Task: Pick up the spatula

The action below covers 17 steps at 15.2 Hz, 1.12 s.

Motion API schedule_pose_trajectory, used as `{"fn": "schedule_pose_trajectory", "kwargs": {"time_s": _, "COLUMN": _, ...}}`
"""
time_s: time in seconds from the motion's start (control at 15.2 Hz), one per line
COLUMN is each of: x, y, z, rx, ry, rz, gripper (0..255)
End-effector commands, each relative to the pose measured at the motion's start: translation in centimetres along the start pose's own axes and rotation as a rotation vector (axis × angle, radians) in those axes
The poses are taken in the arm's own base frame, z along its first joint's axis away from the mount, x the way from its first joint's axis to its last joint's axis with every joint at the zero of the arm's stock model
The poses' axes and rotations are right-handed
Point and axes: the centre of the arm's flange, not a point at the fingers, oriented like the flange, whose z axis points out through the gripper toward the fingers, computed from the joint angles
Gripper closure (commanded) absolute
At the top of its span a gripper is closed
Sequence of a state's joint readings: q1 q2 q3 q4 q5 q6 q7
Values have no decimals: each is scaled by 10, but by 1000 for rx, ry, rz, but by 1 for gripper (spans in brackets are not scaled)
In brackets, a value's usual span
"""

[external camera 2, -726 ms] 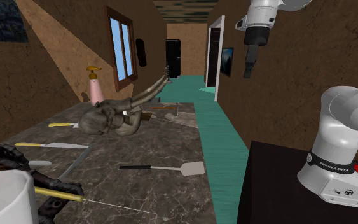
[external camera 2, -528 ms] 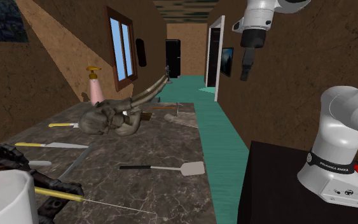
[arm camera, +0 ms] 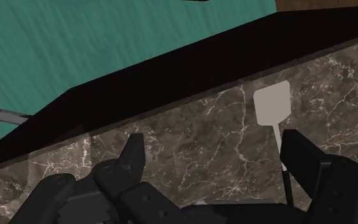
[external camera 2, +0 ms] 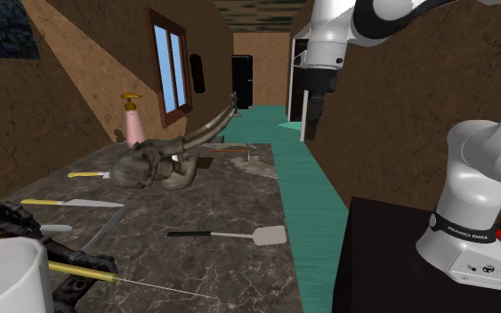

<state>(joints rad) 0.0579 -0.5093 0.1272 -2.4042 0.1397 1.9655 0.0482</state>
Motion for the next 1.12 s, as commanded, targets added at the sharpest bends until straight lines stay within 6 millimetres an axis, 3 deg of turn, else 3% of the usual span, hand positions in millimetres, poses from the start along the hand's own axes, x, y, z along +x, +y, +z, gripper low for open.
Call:
{"fn": "schedule_pose_trajectory", "kwargs": {"time_s": 0.0, "x": 16, "y": -15, "z": 14, "rx": -4, "ry": 1, "rz": -26, "gripper": 0}}
{"fn": "schedule_pose_trajectory", "kwargs": {"time_s": 1.06, "x": 129, "y": -138, "z": 149, "rx": -41, "ry": -6, "rz": -231, "gripper": 0}}
